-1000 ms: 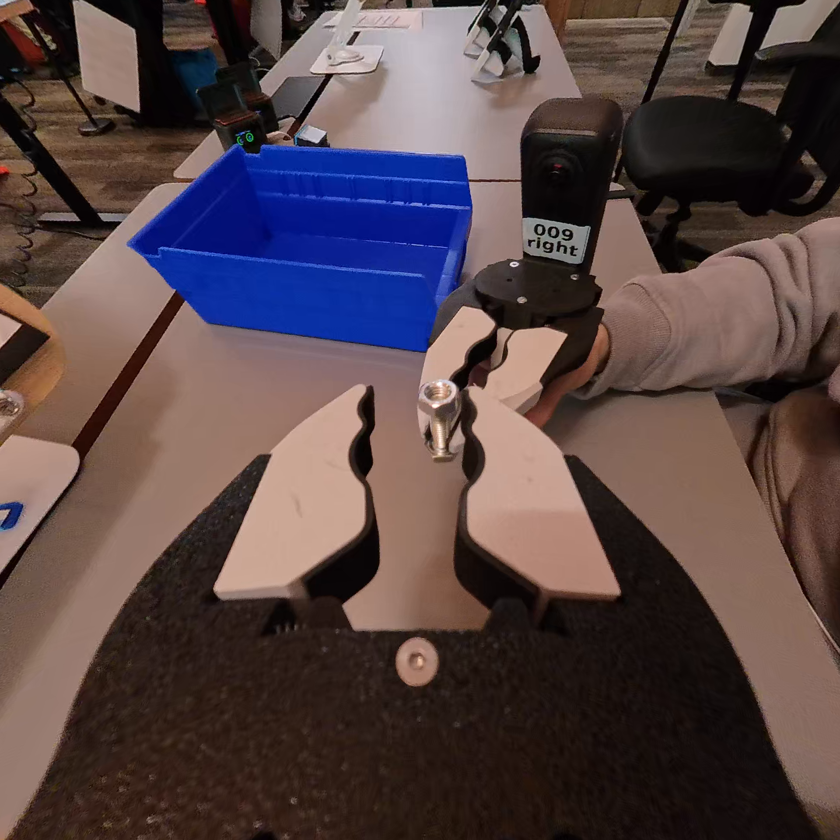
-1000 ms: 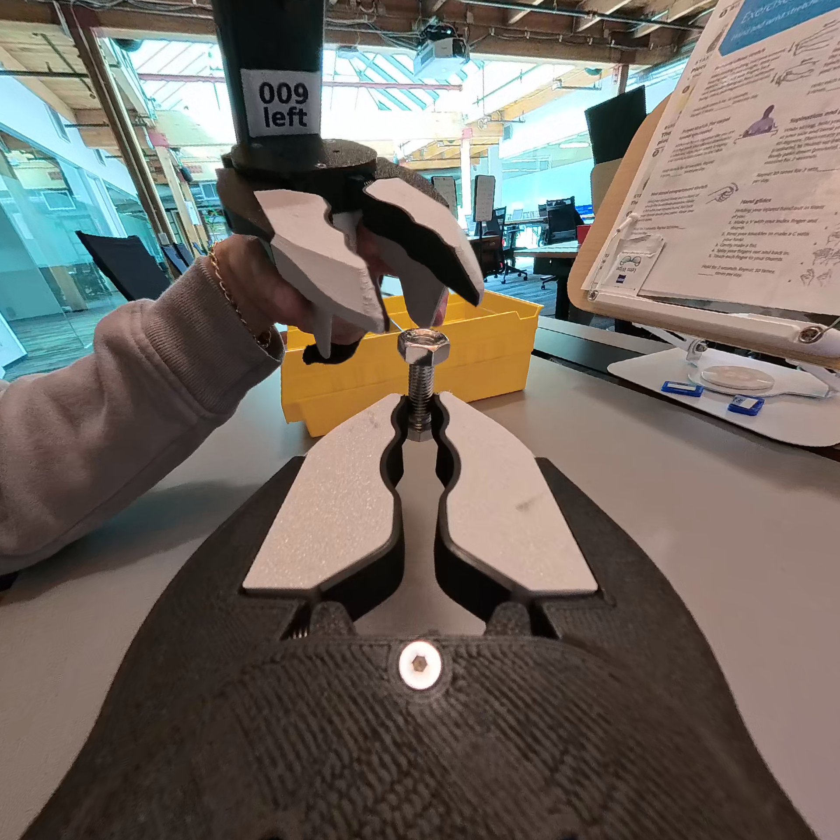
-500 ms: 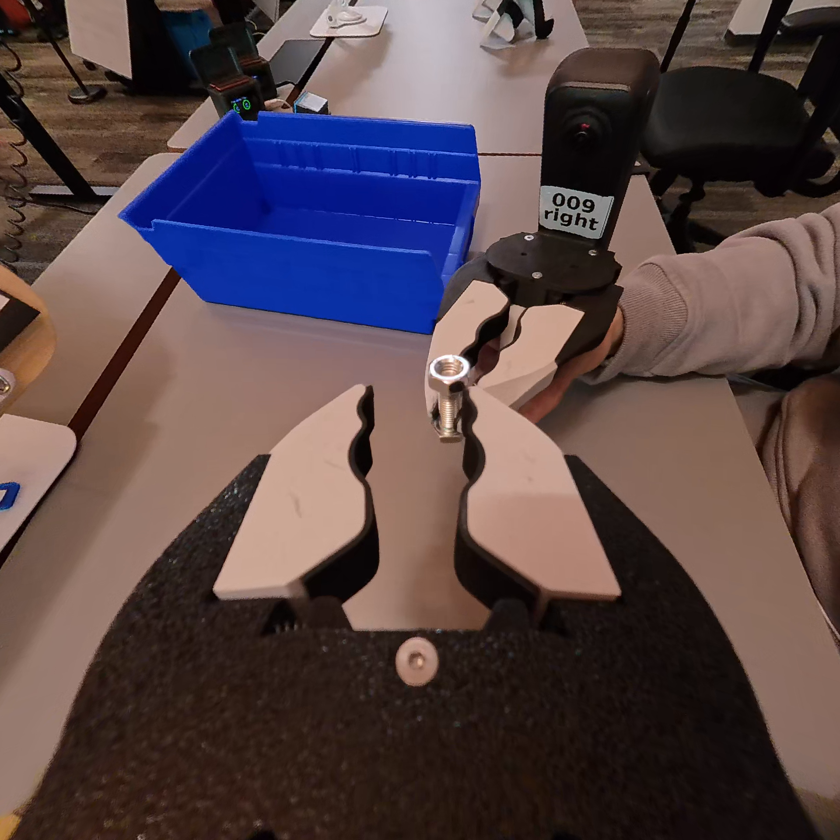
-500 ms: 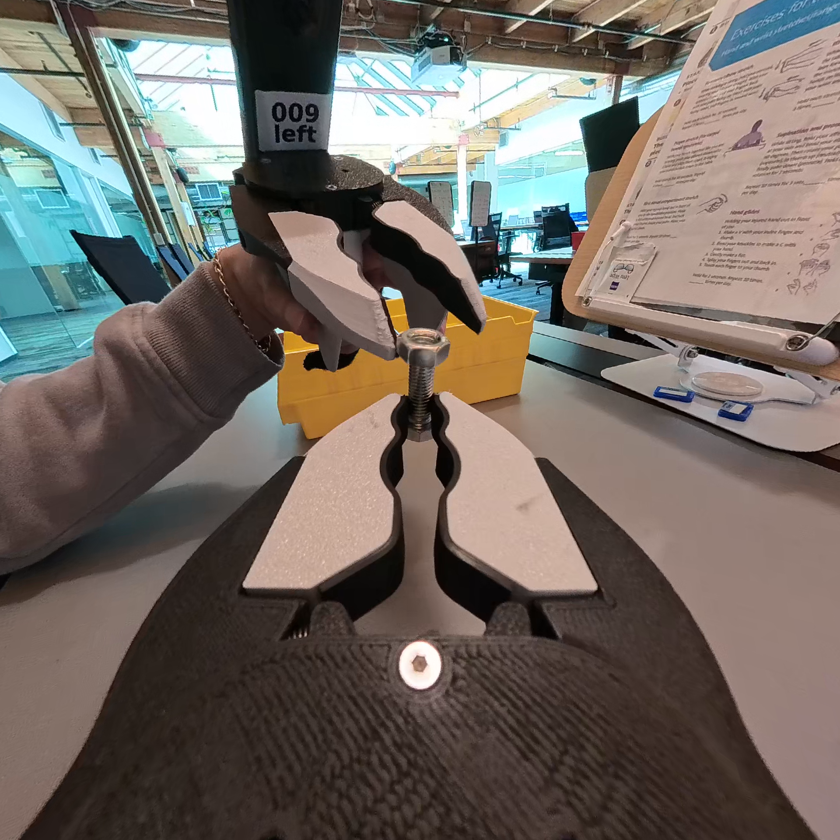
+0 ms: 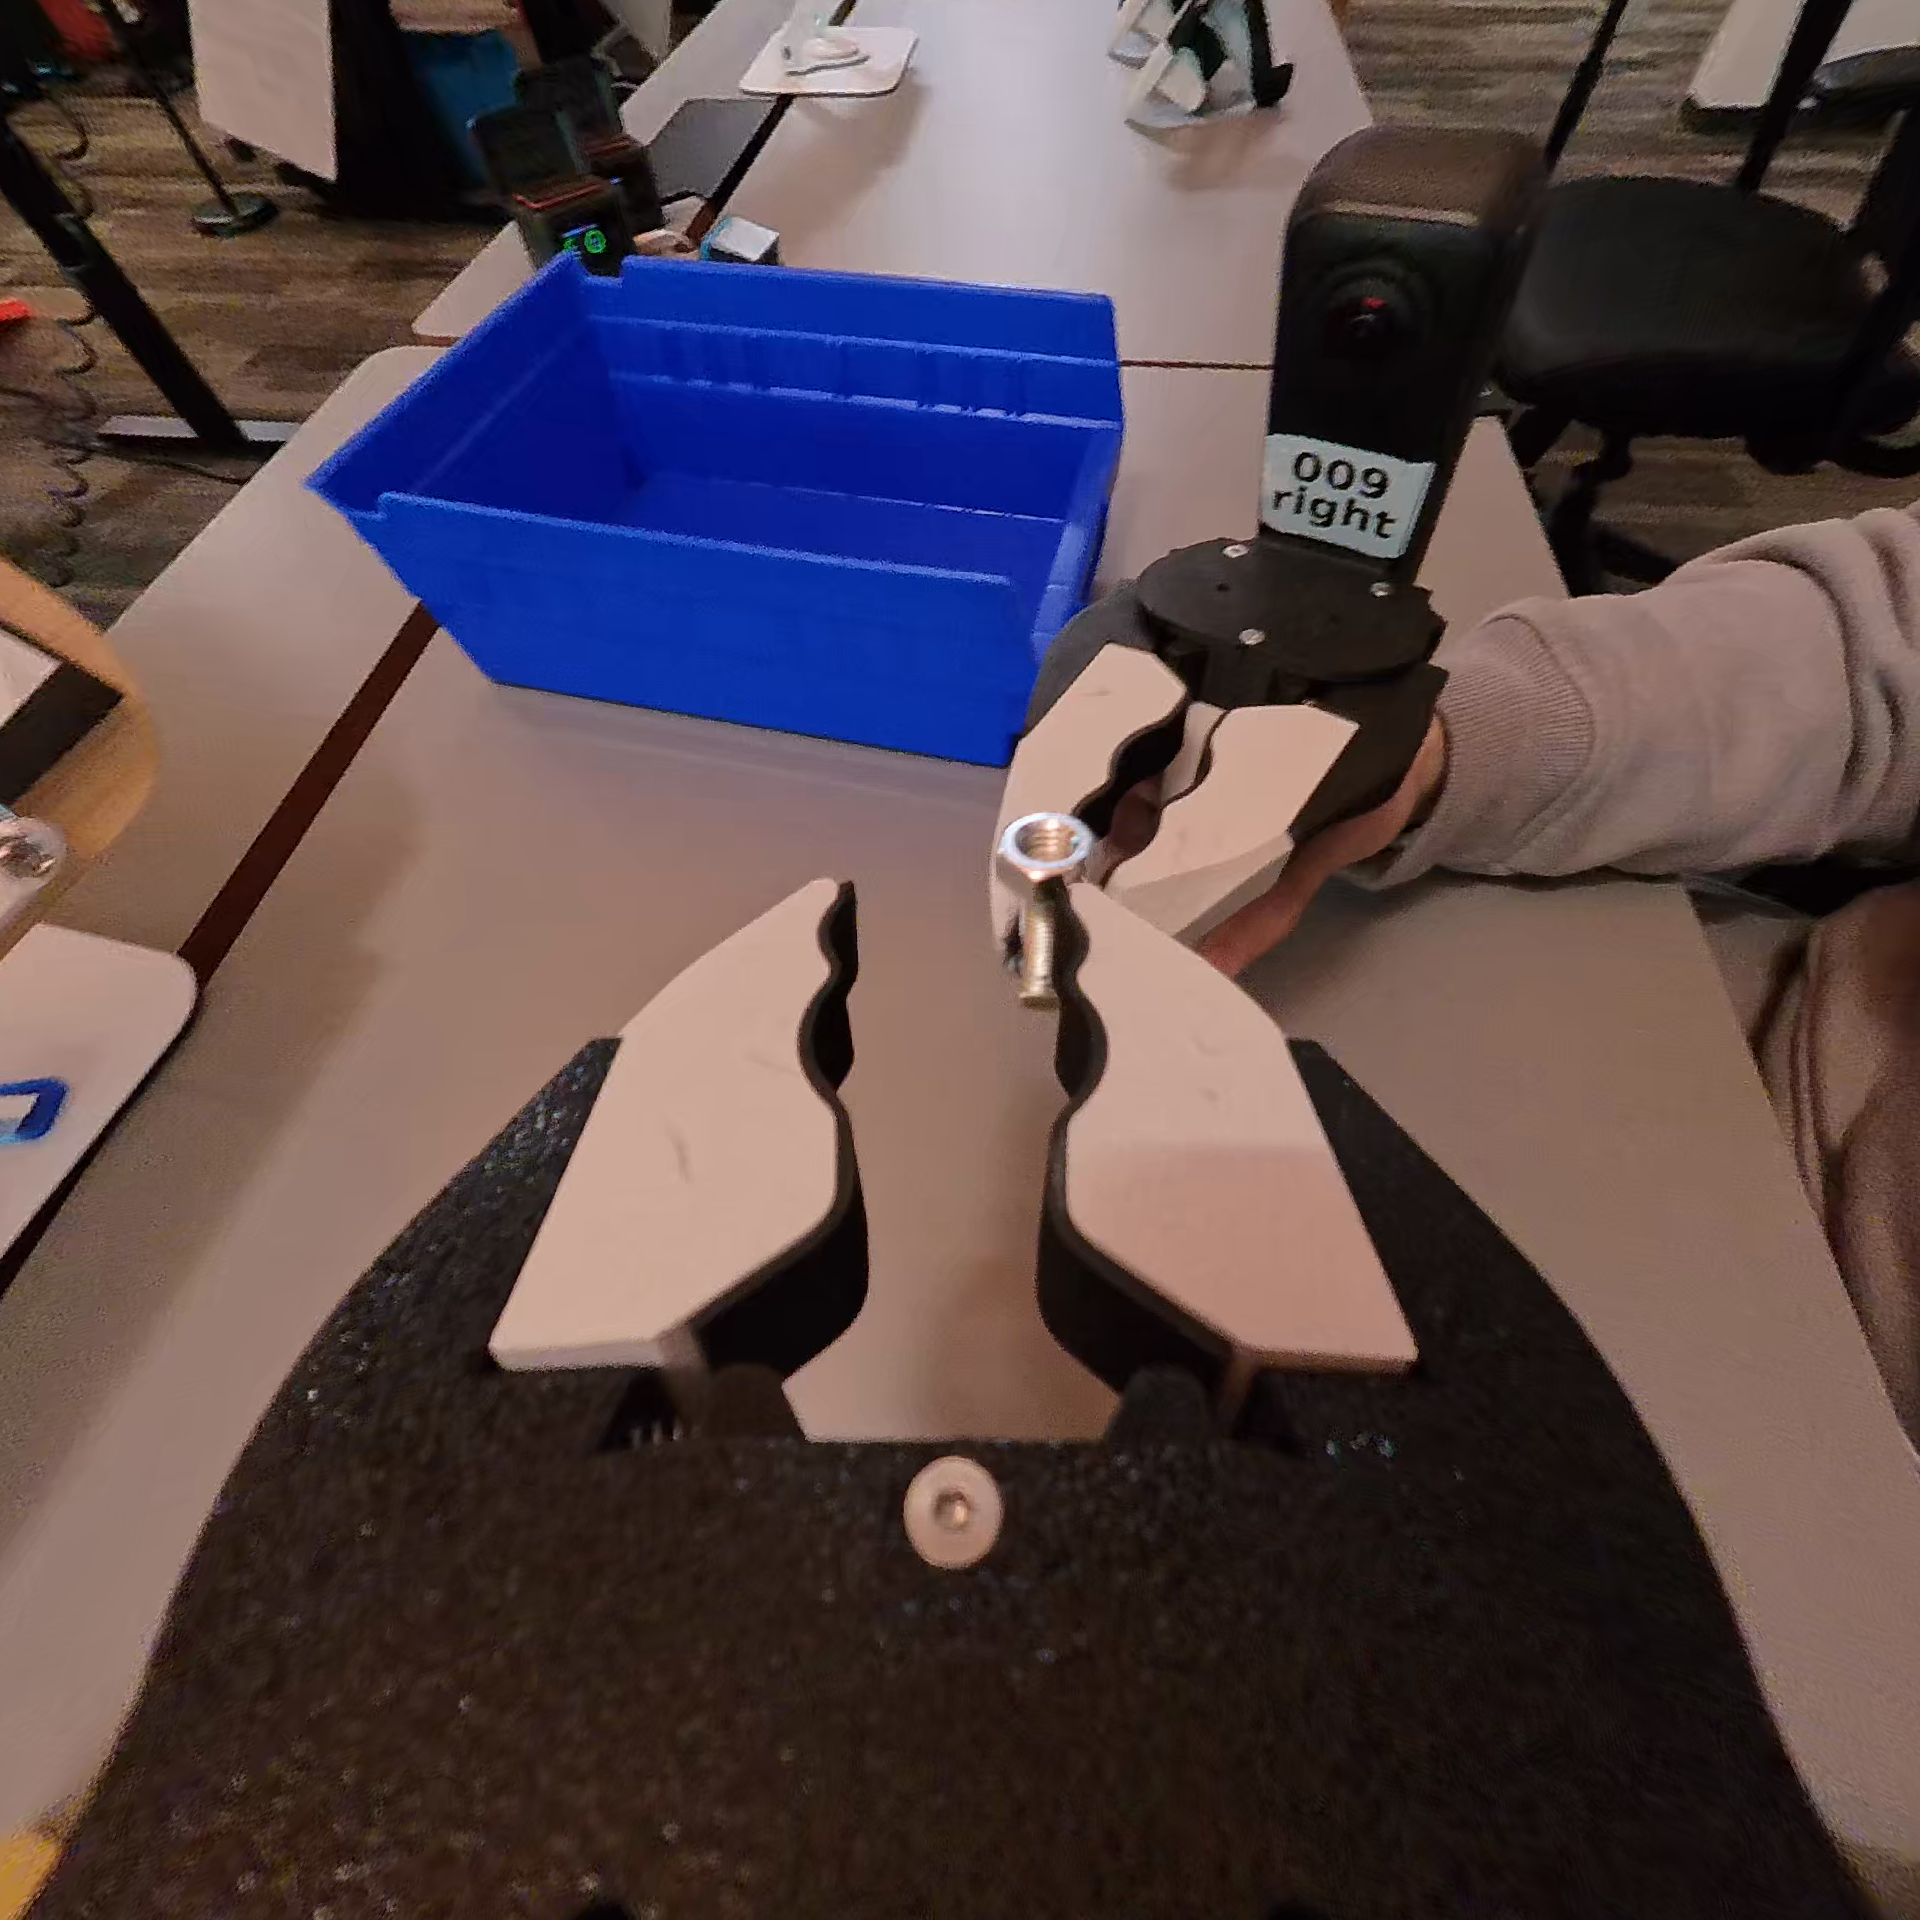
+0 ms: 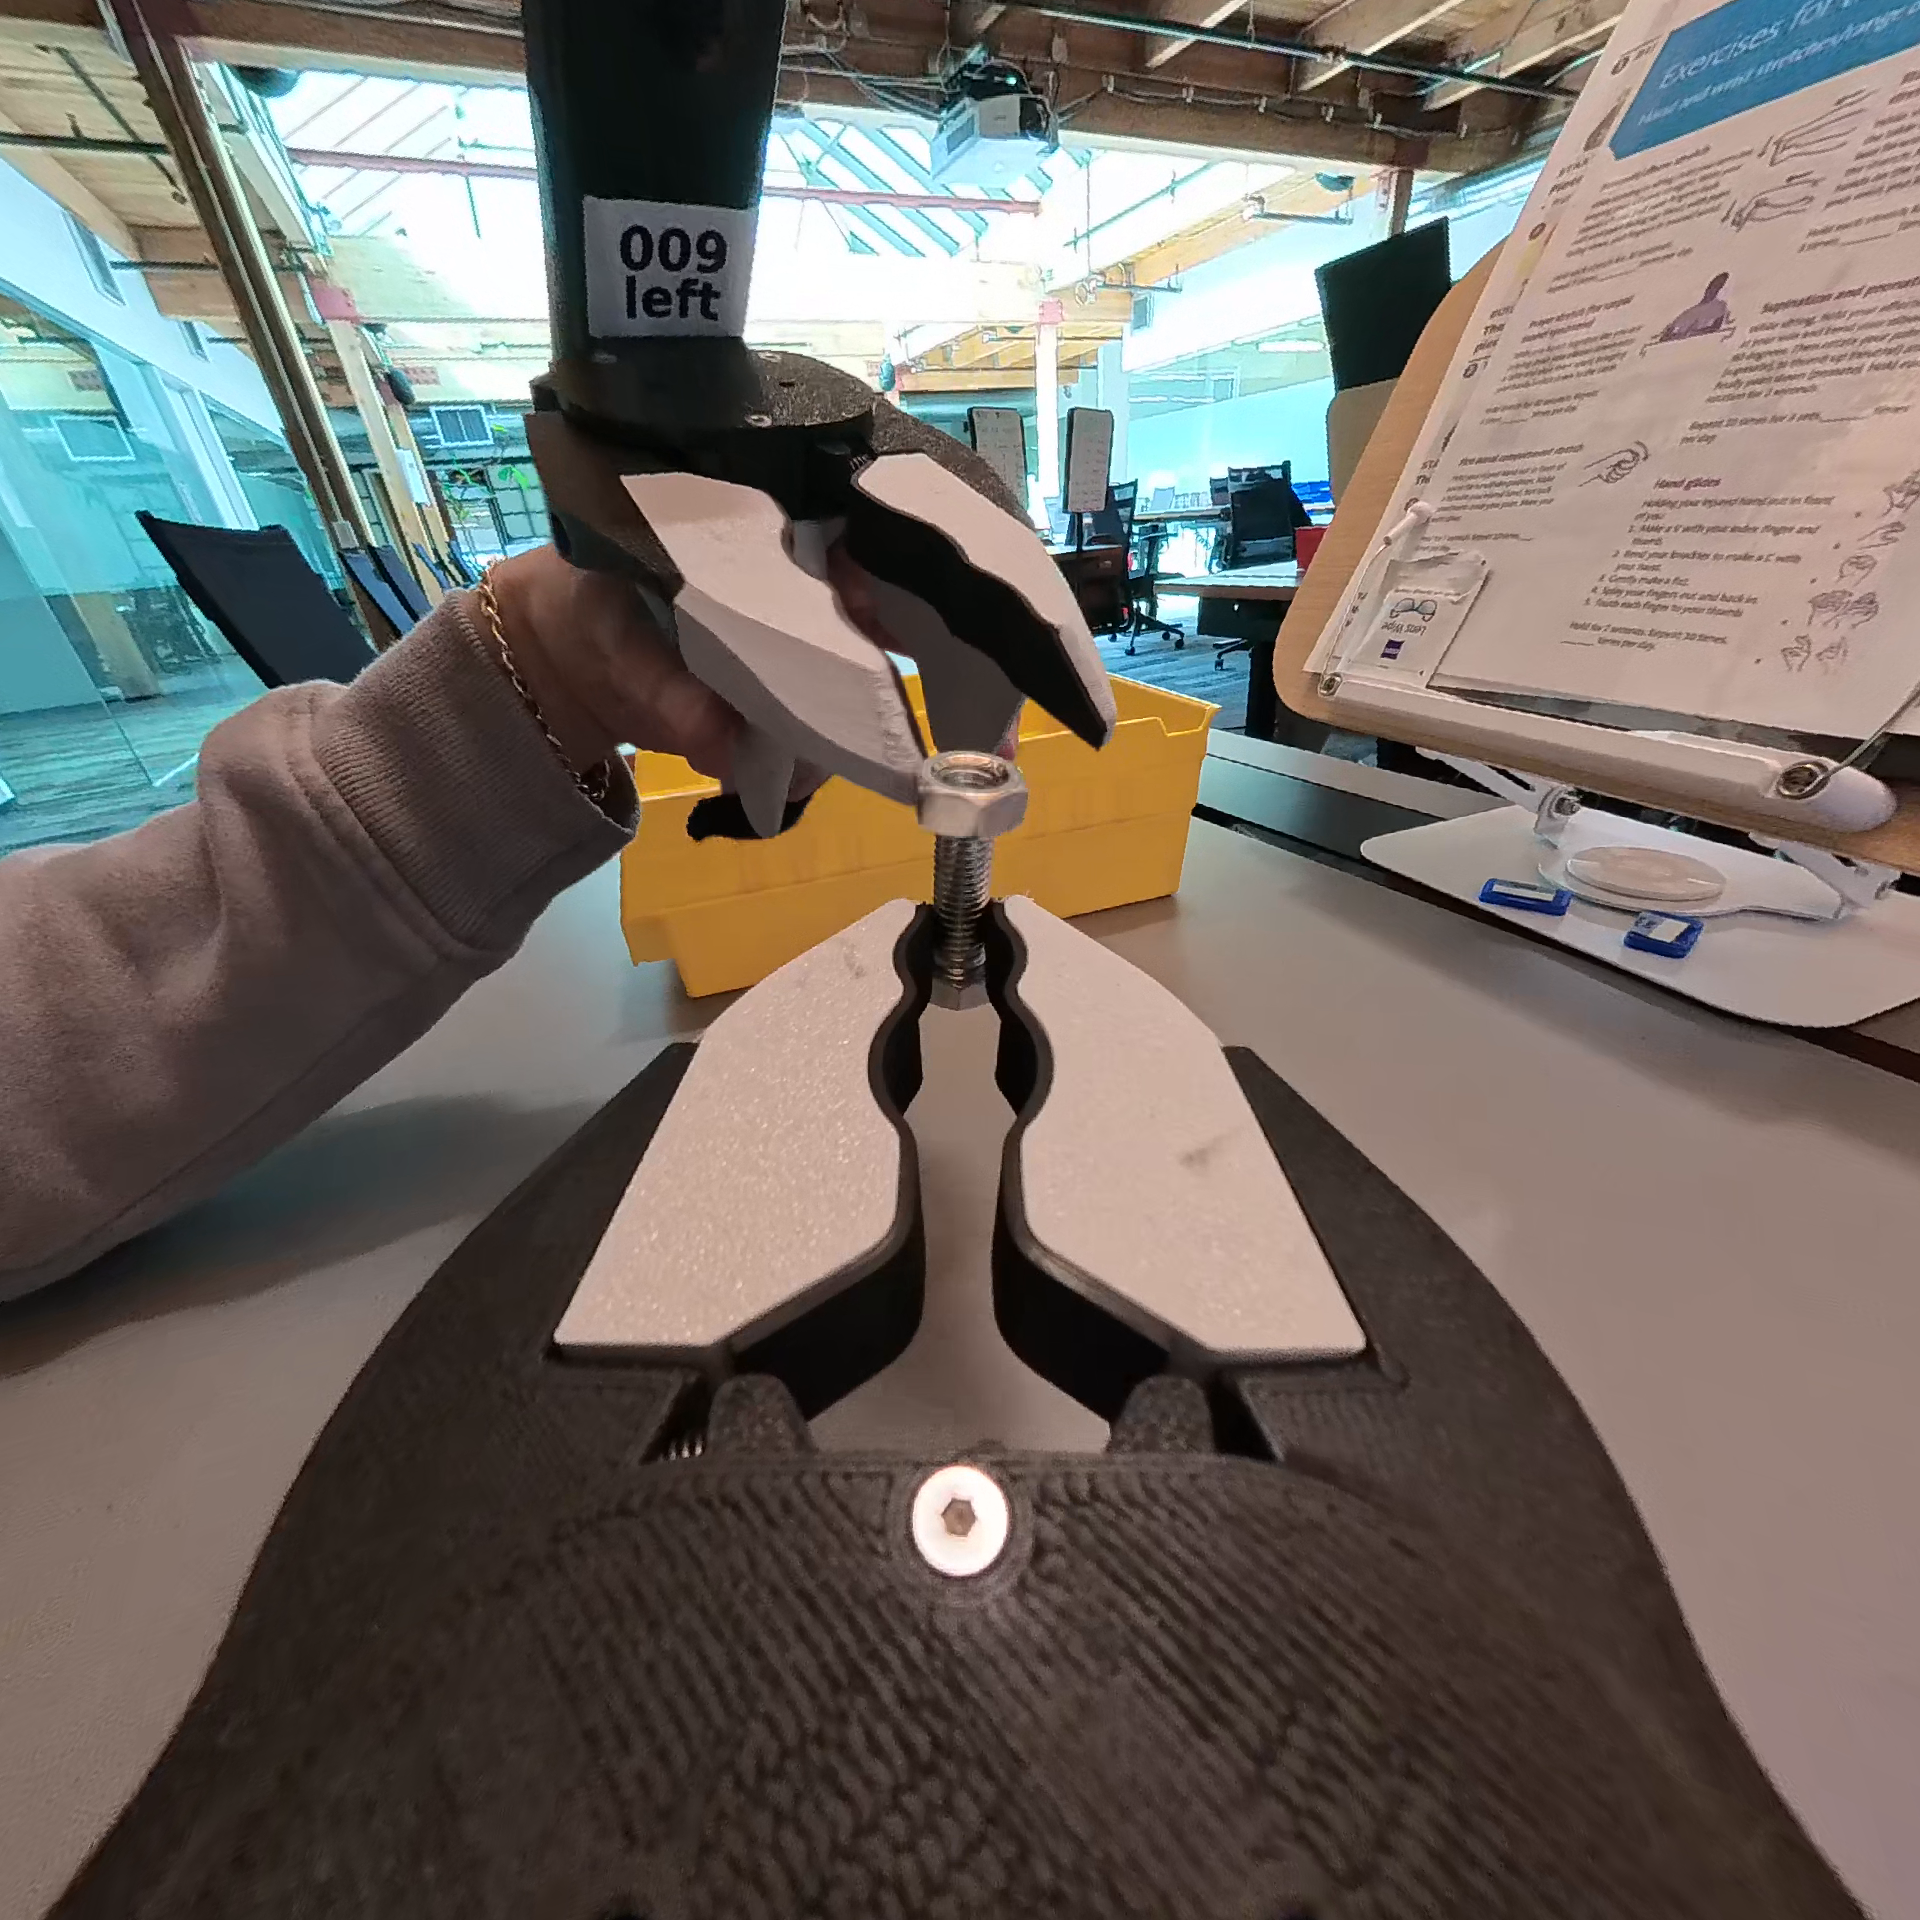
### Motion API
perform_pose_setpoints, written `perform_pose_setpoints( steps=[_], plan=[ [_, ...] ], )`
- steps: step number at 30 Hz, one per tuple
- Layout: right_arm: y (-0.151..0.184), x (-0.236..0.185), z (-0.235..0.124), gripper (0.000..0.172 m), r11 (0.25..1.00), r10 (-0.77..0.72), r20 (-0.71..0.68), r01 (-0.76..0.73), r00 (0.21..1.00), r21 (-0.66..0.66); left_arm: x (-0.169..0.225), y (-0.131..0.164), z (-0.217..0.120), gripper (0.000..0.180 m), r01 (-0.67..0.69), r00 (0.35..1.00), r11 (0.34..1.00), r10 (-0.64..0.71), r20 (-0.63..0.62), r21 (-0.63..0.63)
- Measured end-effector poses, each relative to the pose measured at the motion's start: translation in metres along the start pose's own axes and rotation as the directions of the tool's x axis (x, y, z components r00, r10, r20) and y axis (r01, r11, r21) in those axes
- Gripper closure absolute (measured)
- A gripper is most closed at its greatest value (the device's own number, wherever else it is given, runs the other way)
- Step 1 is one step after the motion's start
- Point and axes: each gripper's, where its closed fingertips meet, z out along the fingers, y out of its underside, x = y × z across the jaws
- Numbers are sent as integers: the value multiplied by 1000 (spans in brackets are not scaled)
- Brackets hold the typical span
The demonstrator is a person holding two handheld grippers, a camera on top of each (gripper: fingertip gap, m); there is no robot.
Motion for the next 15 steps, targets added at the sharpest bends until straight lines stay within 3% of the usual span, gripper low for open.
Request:
perform_pose_setpoints(
  steps=[8, 15],
  plan=[
    [1, -1, 1, 163, 1000, -3, 2, 3, 1000, -2, 11, -10, 4, 144, -7, 998, 999, 9, -54, 49],
    [-1, 1, -1, 163, 1000, -2, -8, 2, 1000, 5, -3, -1, 0, 143, 11, 1000, 1000, -11, 9, 15]
  ],
)
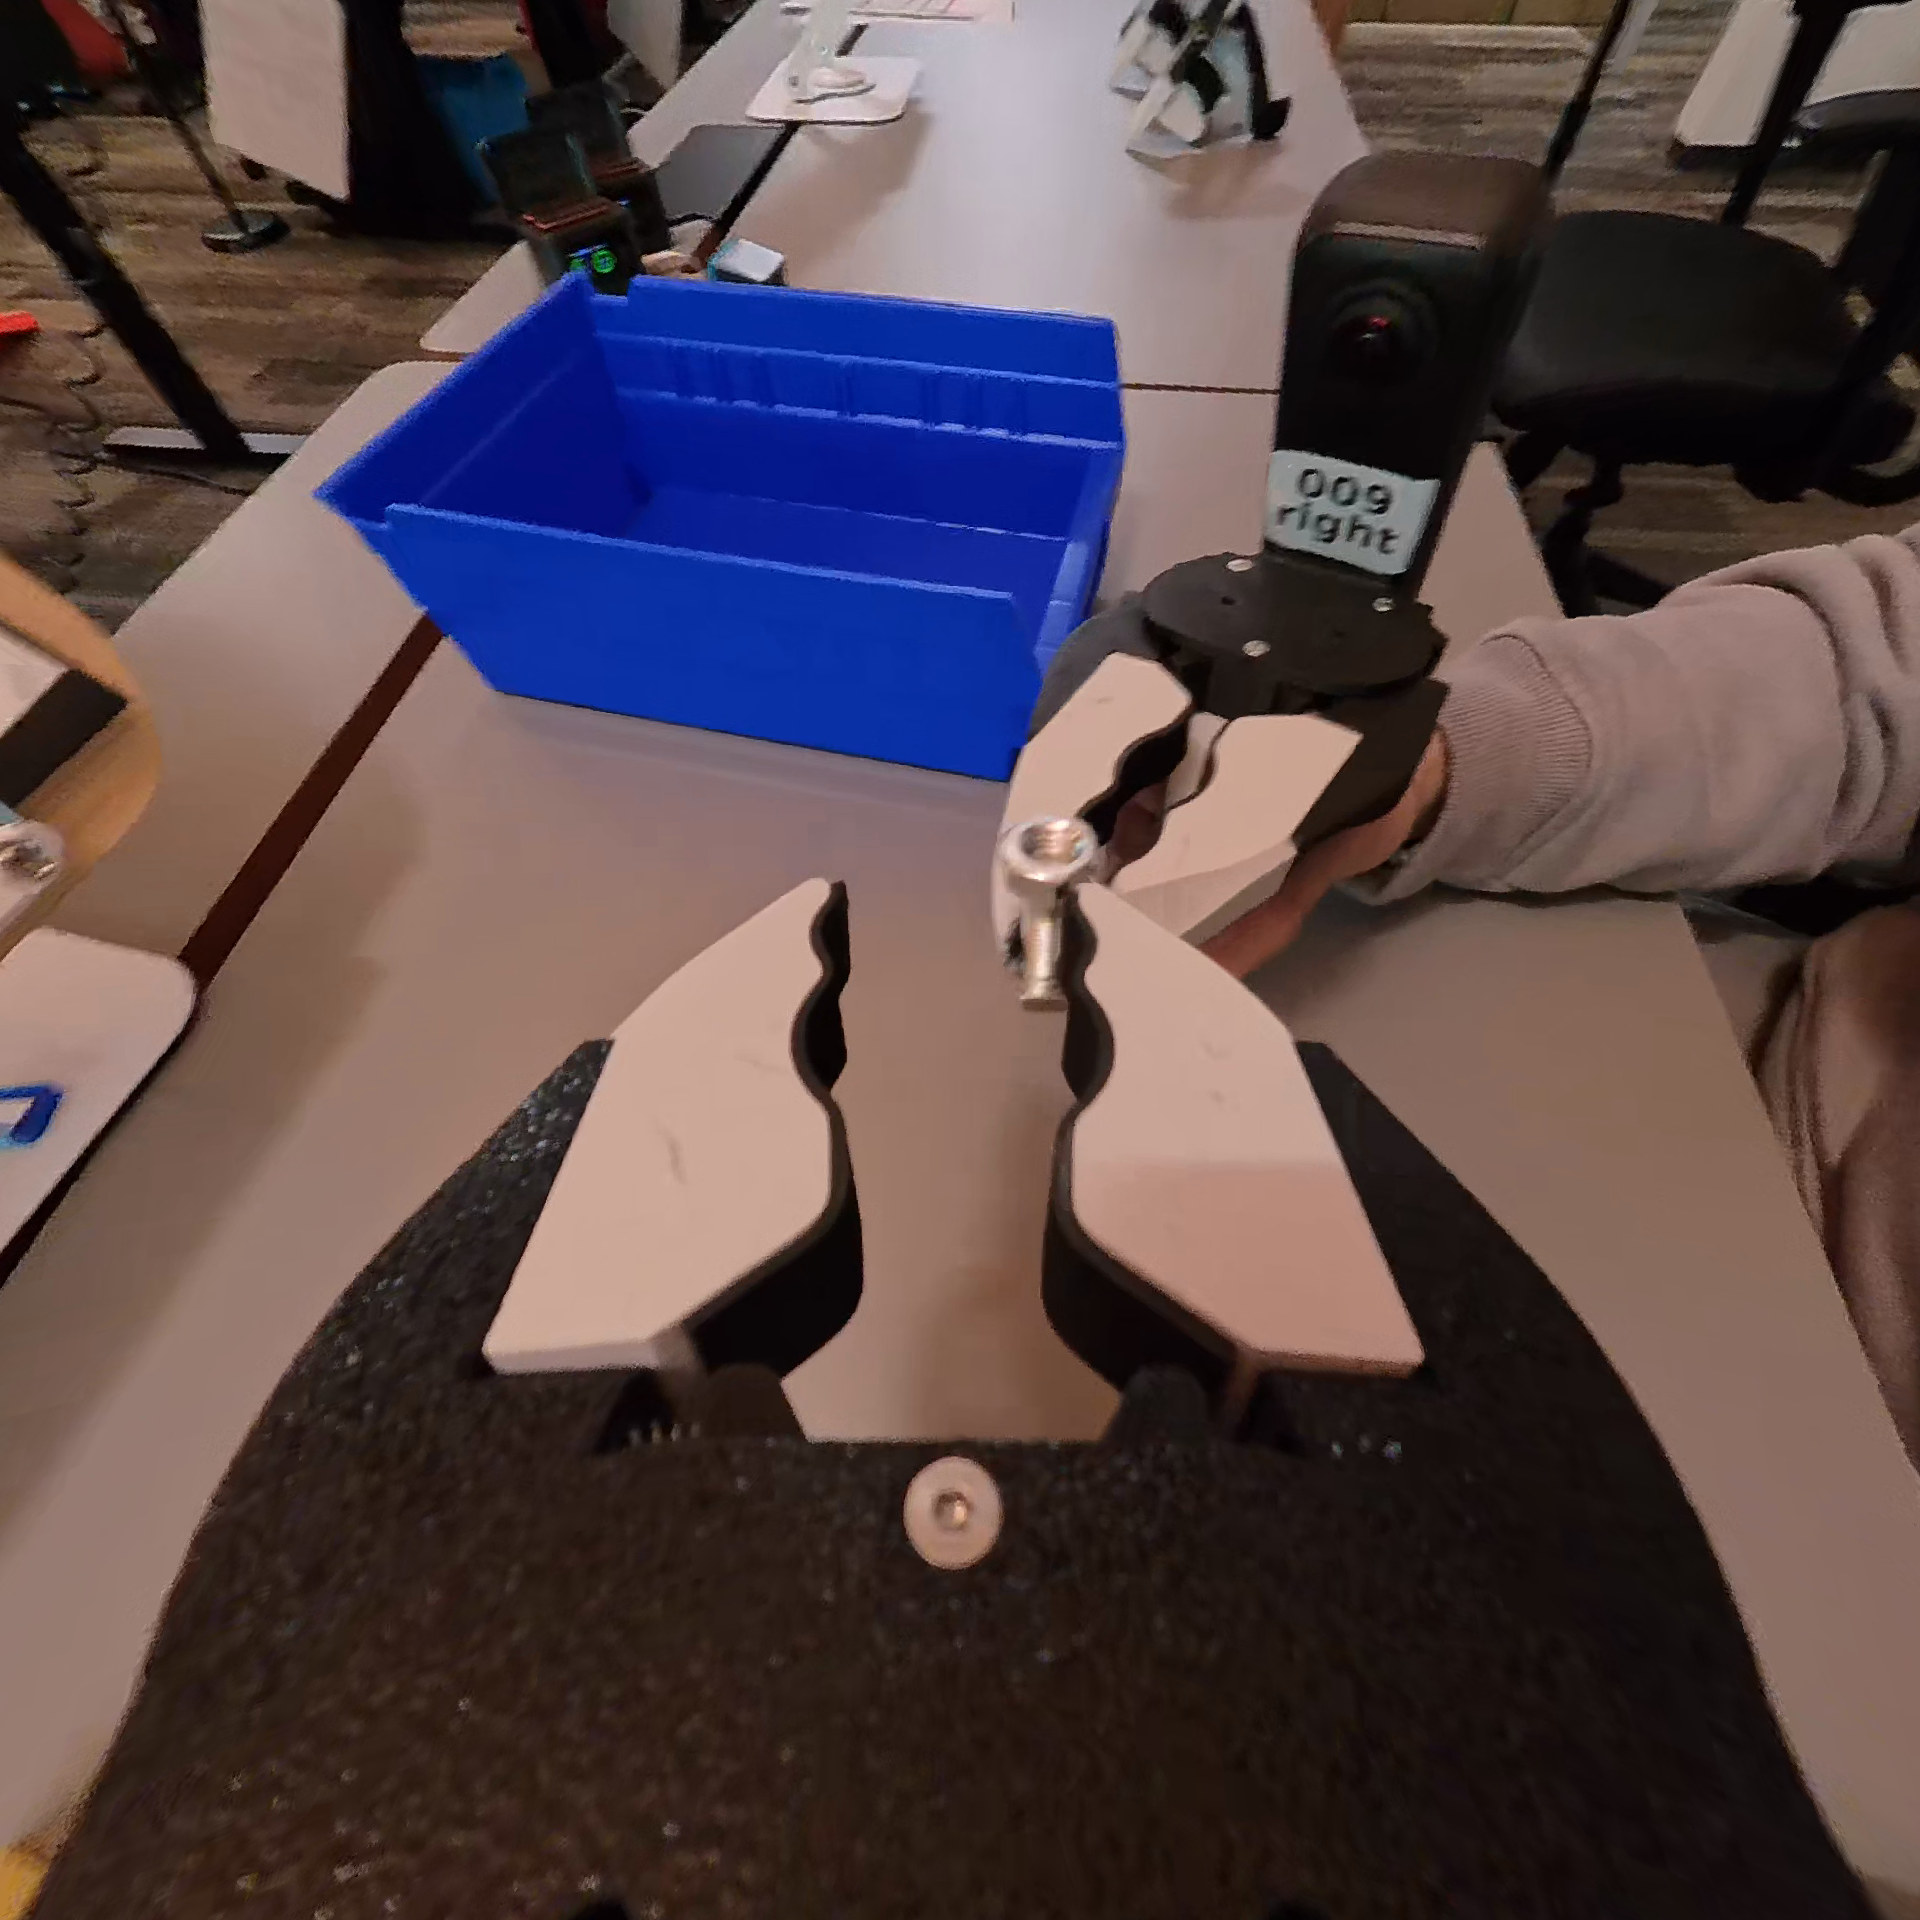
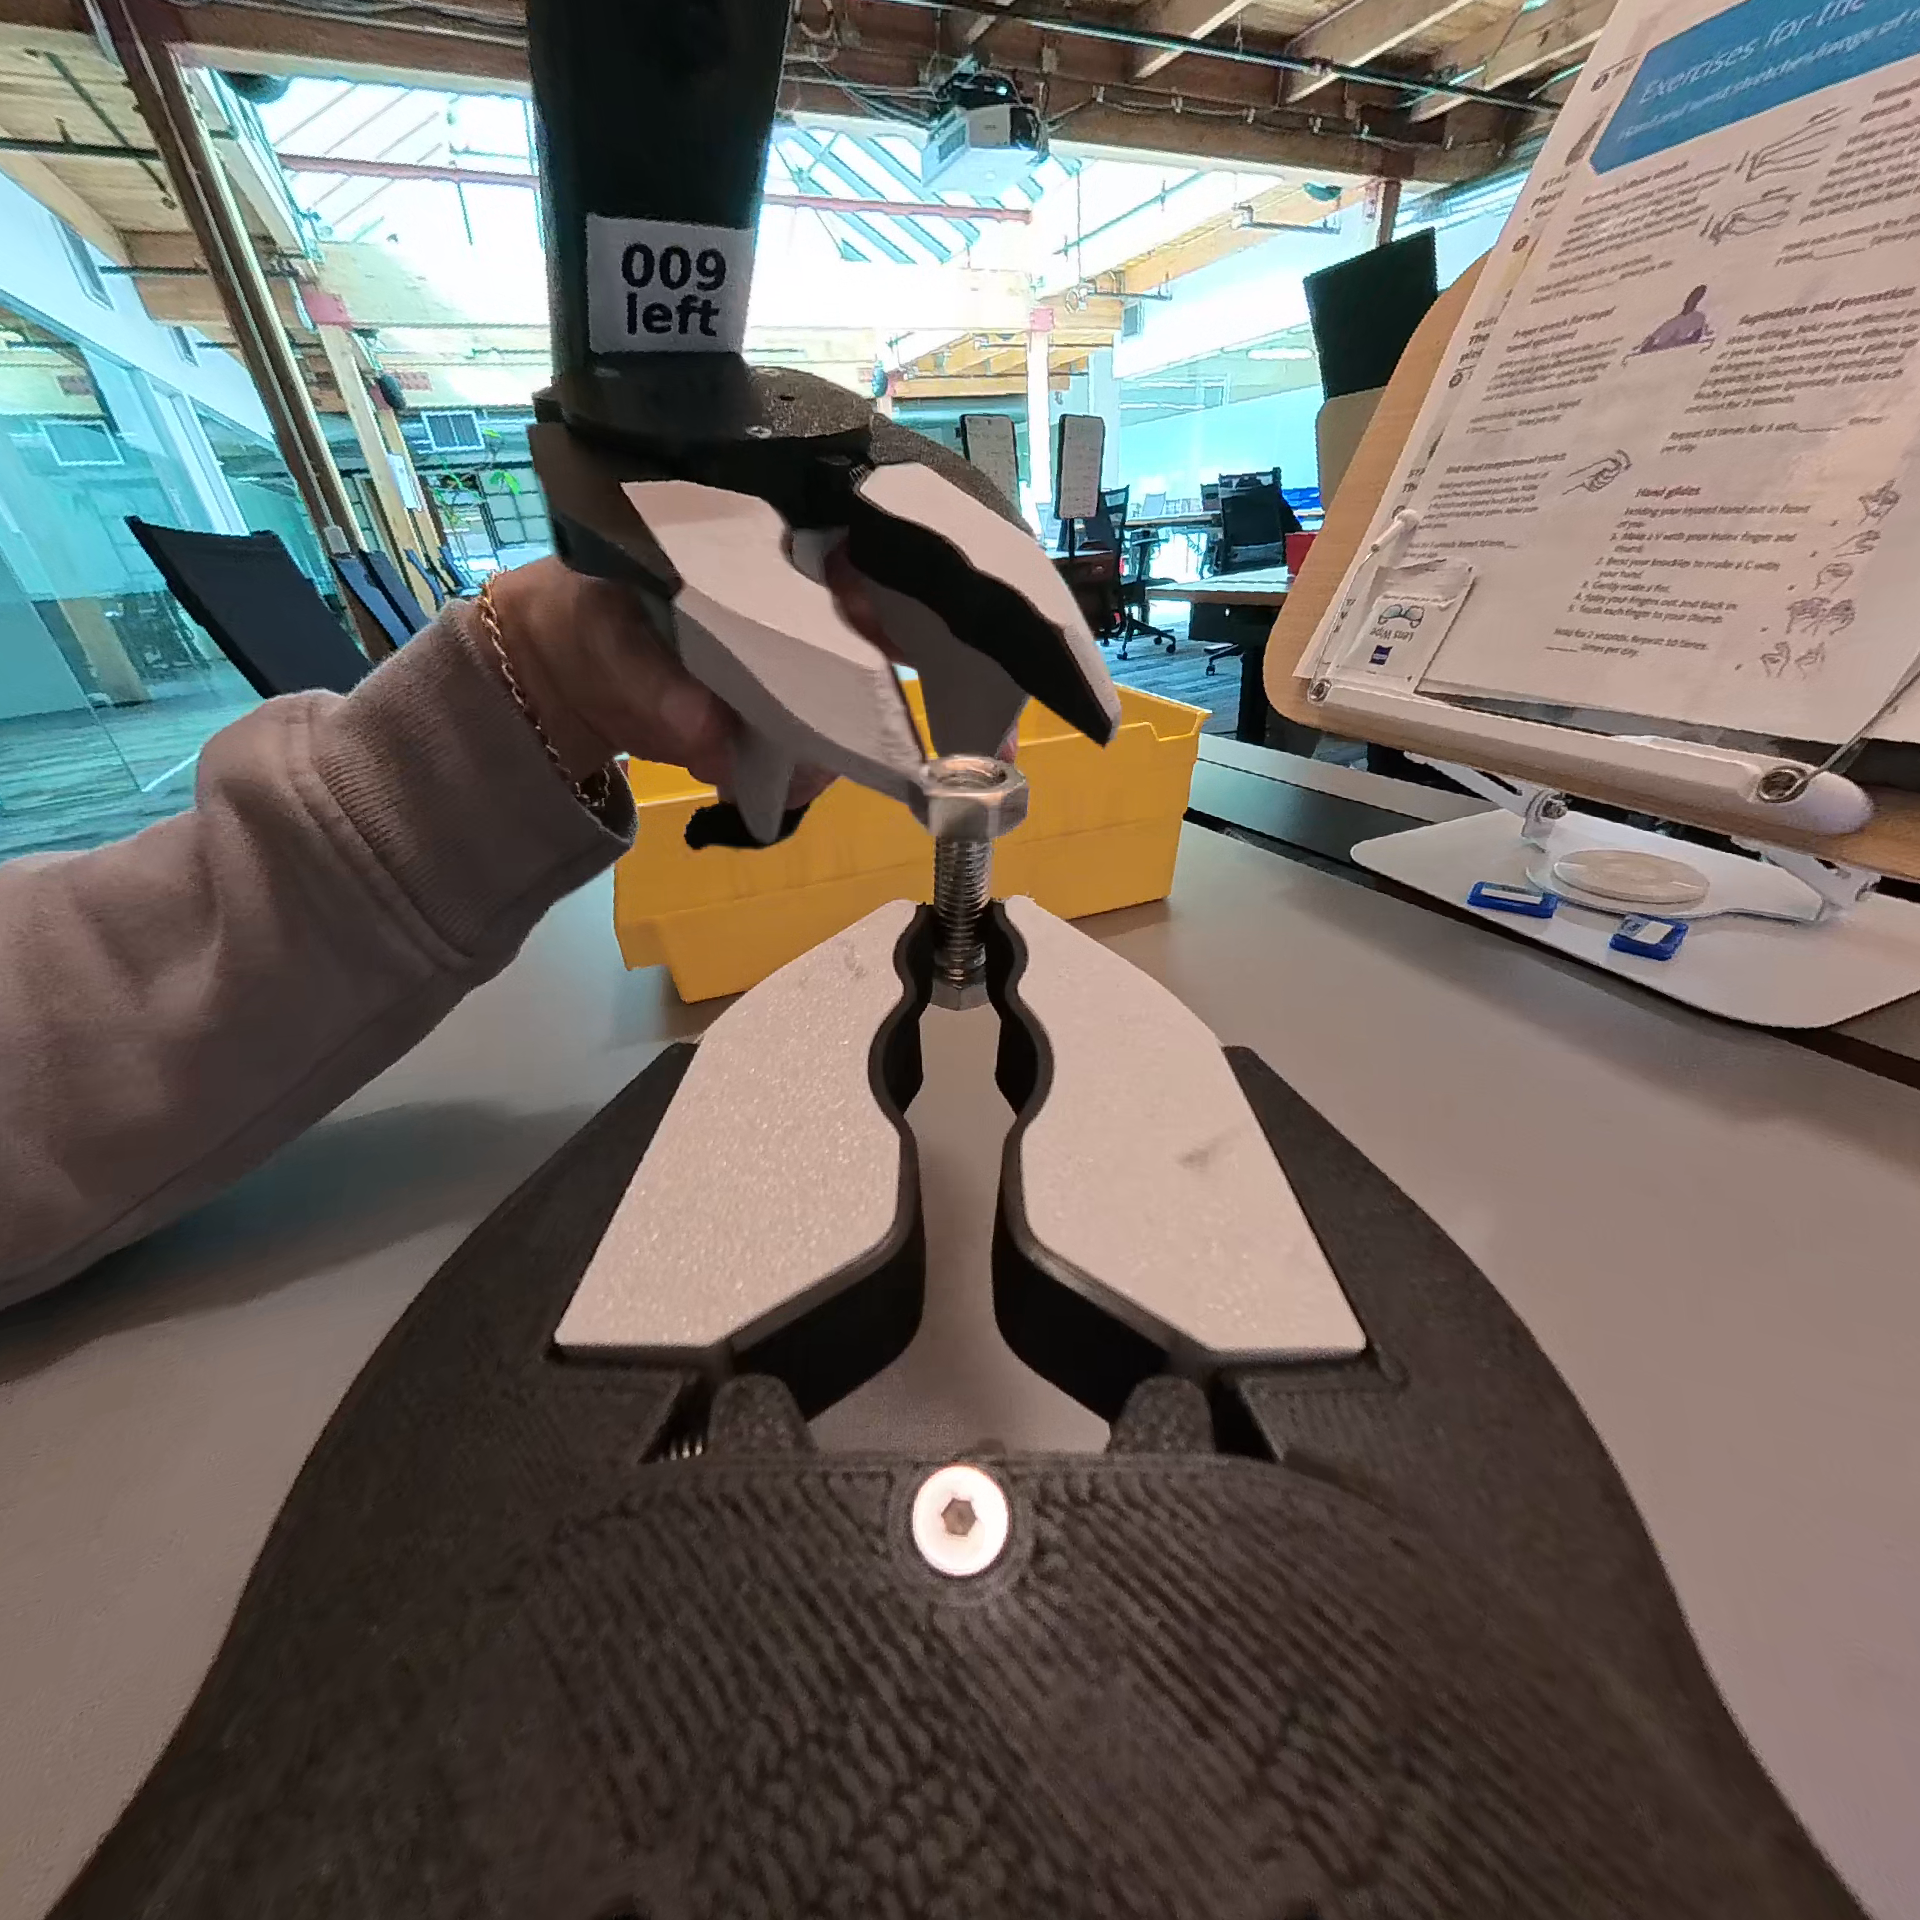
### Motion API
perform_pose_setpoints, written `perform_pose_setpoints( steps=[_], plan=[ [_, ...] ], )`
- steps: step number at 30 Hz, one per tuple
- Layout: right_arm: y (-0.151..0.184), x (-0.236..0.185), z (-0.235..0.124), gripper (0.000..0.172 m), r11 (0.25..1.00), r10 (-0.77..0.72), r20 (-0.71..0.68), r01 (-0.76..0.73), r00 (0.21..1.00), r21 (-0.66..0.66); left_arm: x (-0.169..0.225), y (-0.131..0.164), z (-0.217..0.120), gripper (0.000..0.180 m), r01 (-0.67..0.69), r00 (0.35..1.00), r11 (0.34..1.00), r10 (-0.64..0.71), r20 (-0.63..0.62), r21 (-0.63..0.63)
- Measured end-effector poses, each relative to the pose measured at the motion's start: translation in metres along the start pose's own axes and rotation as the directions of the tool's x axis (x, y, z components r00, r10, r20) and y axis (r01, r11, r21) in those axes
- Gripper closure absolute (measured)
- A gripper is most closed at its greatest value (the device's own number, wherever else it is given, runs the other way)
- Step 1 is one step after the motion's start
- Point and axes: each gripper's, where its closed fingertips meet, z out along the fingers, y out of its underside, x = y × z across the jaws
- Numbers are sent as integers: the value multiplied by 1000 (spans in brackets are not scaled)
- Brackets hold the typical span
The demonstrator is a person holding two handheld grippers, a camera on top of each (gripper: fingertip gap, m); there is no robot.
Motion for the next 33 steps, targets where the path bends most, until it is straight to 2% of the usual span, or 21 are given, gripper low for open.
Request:
perform_pose_setpoints(
  steps=[3, 6, 10, 14, 18, 25, 30, 32, 33],
  plan=[
    [-1, 0, 0, 163, 1000, -7, -4, 7, 1000, 2, -8, 2, -7, 144, 6, 999, 1000, -6, 38, -1],
    [0, 0, 0, 162, 1000, -6, -3, 6, 1000, -1, 5, -8, -2, 143, -13, 1000, 999, 14, -16, 43],
    [-1, 0, 0, 163, 1000, -4, -2, 4, 1000, 1, 14, -9, 10, 141, -35, 998, 999, 37, -53, 34],
    [-2, 1, -1, 163, 1000, -2, -7, 2, 1000, 3, 5, -6, 8, 139, -12, 1000, 999, 12, -25, 34],
    [-4, 2, -2, 163, 1000, 0, -13, 1, 1000, 12, -17, 3, -5, 143, 1, 997, 1000, -2, 83, 13],
    [-3, 0, -1, 163, 1000, -4, -7, 4, 1000, 10, 13, -17, 7, 139, -19, 998, 995, 25, -59, 95],
    [-4, 1, -2, 163, 1000, 2, -9, -2, 1000, 15, 5, -11, 8, 137, 3, 999, 997, 0, -37, 78],
    [-4, 3, -2, 163, 1000, 15, -15, -15, 1000, 16, -4, -6, 1, 136, 10, 1000, 998, -10, 3, 66],
    [-6, 3, -3, 163, 999, 19, -12, -19, 1000, 26, -10, -3, -2, 140, 10, 999, 999, -12, 36, 52]
  ],
)
